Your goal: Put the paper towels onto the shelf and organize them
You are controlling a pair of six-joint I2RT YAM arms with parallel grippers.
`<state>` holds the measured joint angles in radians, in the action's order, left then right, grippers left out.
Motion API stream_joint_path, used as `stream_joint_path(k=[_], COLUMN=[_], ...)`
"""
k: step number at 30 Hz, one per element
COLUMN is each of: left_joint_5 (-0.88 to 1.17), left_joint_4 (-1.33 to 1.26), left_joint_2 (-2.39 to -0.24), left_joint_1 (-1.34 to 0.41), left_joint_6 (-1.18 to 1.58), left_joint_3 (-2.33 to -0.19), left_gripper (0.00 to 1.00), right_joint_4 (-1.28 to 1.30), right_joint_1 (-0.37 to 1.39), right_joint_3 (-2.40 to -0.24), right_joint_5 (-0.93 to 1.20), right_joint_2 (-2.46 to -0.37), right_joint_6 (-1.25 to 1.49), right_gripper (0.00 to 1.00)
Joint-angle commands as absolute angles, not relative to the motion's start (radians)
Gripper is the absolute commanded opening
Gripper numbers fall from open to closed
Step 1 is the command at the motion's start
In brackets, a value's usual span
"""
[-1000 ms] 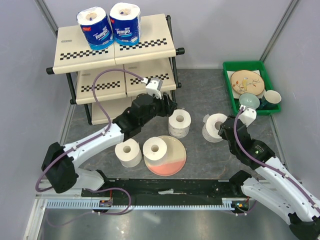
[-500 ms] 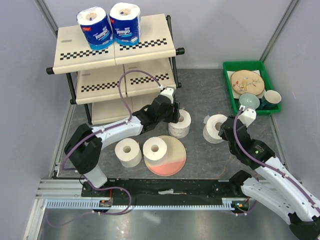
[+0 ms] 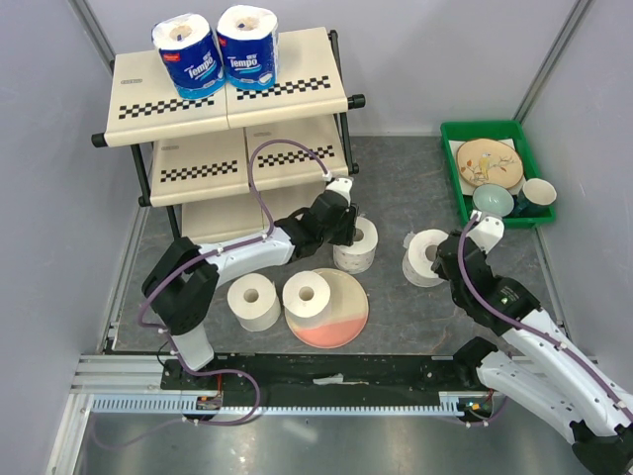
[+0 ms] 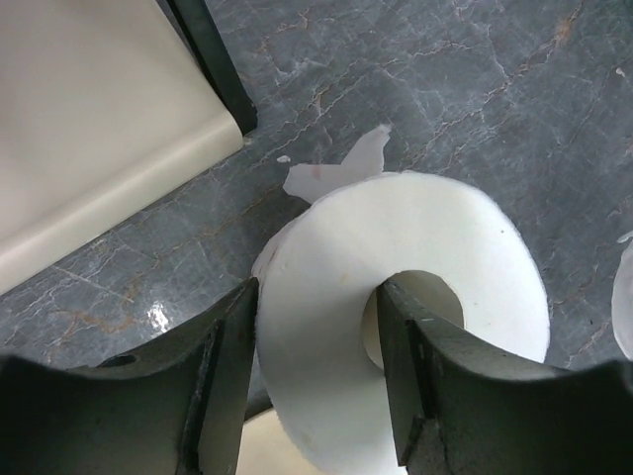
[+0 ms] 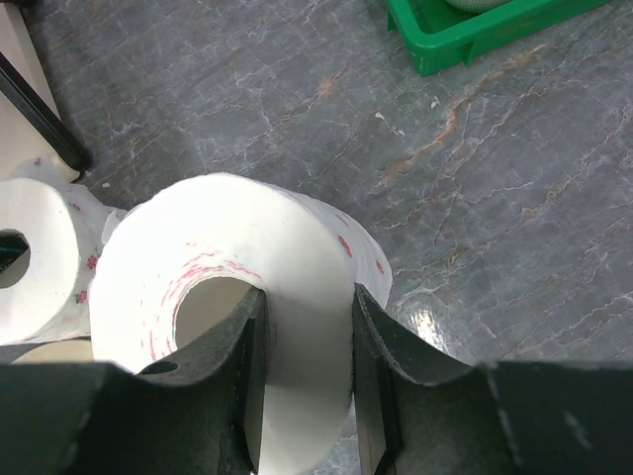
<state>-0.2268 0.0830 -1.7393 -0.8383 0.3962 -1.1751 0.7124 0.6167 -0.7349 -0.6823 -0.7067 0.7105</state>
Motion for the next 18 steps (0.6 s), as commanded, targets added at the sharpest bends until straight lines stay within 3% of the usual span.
stream_joint_path(k=[1, 5, 10, 18], left_joint_5=[-0.253, -0.242, -0.221, -0.176], left_joint_4=[0.095, 0.094, 0.084, 0.084], left_joint_2=[-1.763, -1.76, -1.74, -1.661], left_joint_1=[-0.847, -0.847, -0.847, -0.848], left_joint_6=[0.359, 0.365, 0.361, 0.373], left_joint_3=[-1.22, -1.215, -1.218, -1.224], left_gripper=[0.54, 0.47, 0.3, 0.27], right_joint_4=[0.658, 0.66, 0.658, 0.66], right_joint_1=[0.612, 0.614, 0.614, 0.612], right_joint_3=[-0.735, -0.732, -0.733, -0.745], right_joint_5=[-0.71, -0.712, -0.712, -0.715], right_joint_2=[-0.698, -0.698, -0.693, -0.684], right_joint_6=[0.718, 0.719, 0.716, 0.704], right_gripper=[0.34, 0.34, 0.35, 0.36])
